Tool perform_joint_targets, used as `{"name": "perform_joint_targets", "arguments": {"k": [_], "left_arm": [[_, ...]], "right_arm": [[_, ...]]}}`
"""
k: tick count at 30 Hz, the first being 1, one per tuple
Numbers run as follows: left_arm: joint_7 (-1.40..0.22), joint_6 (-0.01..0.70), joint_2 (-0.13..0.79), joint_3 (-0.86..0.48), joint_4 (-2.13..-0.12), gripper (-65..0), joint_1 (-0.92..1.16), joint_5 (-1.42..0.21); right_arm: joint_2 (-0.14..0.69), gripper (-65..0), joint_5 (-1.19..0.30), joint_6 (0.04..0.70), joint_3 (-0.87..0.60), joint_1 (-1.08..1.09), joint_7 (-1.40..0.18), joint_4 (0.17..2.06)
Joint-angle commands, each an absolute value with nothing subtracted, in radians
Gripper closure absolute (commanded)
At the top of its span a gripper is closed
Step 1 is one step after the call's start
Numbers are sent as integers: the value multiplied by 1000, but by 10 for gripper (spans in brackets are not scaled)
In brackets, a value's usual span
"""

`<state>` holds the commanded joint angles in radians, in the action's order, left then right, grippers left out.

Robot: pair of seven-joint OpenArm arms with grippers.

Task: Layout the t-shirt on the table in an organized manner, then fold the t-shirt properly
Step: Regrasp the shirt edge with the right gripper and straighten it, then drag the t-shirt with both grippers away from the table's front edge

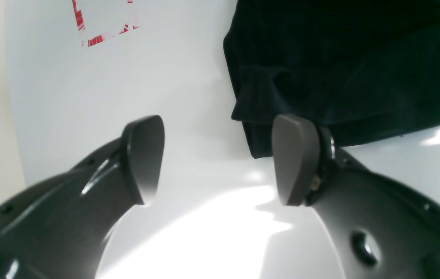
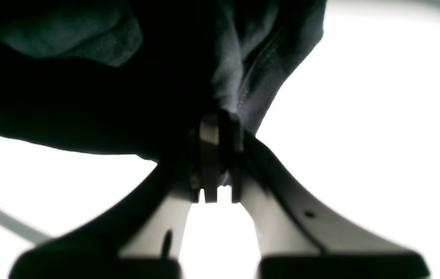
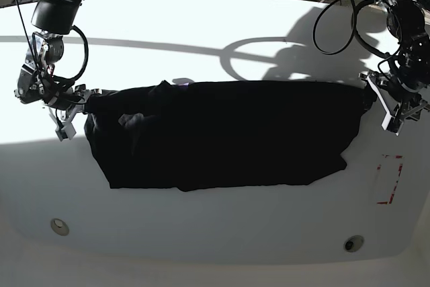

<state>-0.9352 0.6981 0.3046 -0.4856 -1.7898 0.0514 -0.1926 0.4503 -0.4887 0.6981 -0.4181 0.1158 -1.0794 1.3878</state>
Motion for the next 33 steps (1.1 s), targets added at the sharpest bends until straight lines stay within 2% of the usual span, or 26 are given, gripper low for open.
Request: {"name": "perform_joint_targets", "arguments": {"k": [6, 10, 16, 20, 22, 26, 33], "left_arm": [[-937, 698, 305, -486, -1791, -410, 77, -193], [-937, 698, 306, -490, -1830, -413, 96, -193], [-935, 698, 300, -599, -1817, -418, 101, -196], [-938, 698, 298, -602, -1753, -489, 47, -248], [-940, 698, 298, -602, -1719, -499, 35, -275], [-940, 698, 298, -582, -1664, -499, 13, -311], [-937, 698, 297, -463, -1632, -499, 5, -323]], "right_arm": [[443, -16, -527, 698, -513, 22, -1178, 1537], [443, -17, -541, 698, -535, -30, -1190, 1603], [443, -17, -545, 698, -535, -58, -1190, 1607], [432, -17, -545, 698, -530, -61, -1190, 1610], [417, -17, -544, 698, -530, -61, -1190, 1612], [403, -17, -541, 698, -527, -59, -1190, 1612], [395, -17, -544, 698, -526, -58, -1190, 1612]]}}
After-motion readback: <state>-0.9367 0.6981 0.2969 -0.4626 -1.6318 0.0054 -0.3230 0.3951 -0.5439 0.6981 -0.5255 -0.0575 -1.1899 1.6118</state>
